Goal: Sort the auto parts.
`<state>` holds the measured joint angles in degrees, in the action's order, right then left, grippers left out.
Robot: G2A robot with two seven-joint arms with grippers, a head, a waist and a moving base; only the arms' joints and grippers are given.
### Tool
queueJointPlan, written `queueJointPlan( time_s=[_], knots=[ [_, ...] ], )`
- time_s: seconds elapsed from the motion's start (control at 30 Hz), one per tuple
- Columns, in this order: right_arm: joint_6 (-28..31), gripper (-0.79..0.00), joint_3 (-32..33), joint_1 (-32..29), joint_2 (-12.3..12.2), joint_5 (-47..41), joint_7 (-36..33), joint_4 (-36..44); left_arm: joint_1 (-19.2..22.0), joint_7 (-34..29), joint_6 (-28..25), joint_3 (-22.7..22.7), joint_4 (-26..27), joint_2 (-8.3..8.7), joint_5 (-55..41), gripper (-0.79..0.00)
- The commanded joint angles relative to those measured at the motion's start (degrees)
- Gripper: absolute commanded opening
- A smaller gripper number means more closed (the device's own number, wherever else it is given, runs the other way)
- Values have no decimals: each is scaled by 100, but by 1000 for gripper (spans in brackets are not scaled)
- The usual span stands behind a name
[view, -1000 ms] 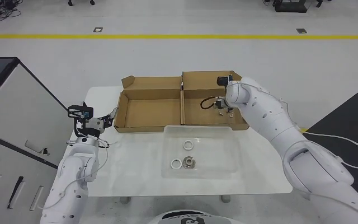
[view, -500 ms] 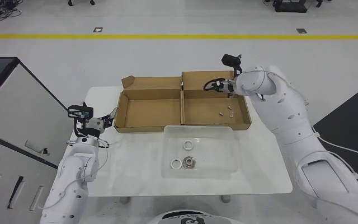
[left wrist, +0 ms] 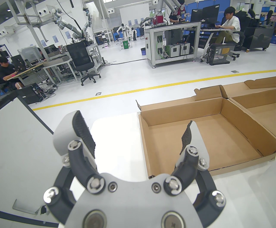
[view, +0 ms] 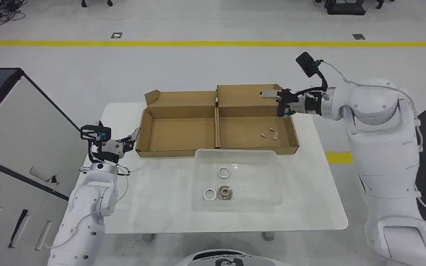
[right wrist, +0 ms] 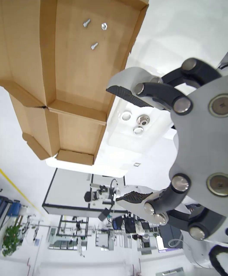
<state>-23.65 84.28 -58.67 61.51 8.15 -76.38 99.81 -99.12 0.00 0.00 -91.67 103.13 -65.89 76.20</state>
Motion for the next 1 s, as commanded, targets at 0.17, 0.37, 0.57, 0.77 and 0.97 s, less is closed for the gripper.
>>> queueJointPlan(
  time_s=[0.17,0.37,0.57,0.77,0.97],
  knots=[
    [66,0,1197,-839,-118,-1446,-491,267,0,0,0,0,0,0,0,0],
    [339,0,2119,-1626,-214,-2595,-764,256,0,0,0,0,0,0,0,0],
    [693,0,2788,-2282,-294,-3573,-1118,222,0,0,0,0,0,0,0,0],
    [796,0,2886,-2397,-308,-3809,-1162,221,0,0,0,0,0,0,0,0],
    [796,0,2886,-2397,-308,-3809,-1162,221,0,0,0,0,0,0,0,0]
  ],
)
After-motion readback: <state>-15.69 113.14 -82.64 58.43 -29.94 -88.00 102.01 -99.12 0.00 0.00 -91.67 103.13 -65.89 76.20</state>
